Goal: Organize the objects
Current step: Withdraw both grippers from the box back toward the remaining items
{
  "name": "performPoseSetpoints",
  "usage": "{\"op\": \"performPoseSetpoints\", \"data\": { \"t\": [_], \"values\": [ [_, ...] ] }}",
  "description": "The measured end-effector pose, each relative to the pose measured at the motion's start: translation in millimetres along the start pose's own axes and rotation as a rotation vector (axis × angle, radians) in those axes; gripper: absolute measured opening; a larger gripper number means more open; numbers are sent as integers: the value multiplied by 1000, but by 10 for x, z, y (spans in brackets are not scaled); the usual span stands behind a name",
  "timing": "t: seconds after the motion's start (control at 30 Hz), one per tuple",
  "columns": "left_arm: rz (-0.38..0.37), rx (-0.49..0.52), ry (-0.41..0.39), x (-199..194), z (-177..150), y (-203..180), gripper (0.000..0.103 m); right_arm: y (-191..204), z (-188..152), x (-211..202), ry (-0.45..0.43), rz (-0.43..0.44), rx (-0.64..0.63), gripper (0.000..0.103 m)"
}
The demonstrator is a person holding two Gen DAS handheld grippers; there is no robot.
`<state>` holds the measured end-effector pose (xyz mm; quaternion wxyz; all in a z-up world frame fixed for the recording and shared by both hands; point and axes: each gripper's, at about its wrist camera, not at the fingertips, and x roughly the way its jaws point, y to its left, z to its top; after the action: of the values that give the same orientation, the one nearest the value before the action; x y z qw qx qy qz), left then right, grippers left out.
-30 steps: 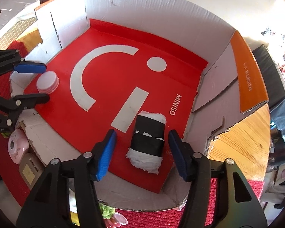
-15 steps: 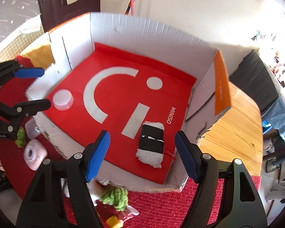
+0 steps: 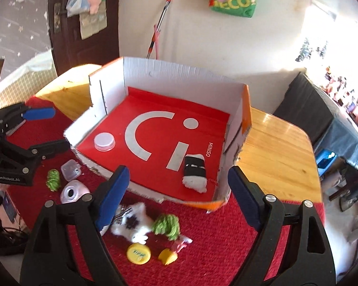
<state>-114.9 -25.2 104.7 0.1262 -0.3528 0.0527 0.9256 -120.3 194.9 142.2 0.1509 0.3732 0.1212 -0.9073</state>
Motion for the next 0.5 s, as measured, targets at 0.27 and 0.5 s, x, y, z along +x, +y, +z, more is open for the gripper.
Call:
{"op": "performPoseSetpoints", "data": {
  "t": [0.27, 0.5],
  "values": [
    [55, -31, -51, -219, -274, -65, 93, 30, -321, -200, -68, -11, 93, 88],
    [75, -83, -74, -358, -512, -120, 98, 33, -603, -207, -110, -49, 194, 92]
  ]
}}
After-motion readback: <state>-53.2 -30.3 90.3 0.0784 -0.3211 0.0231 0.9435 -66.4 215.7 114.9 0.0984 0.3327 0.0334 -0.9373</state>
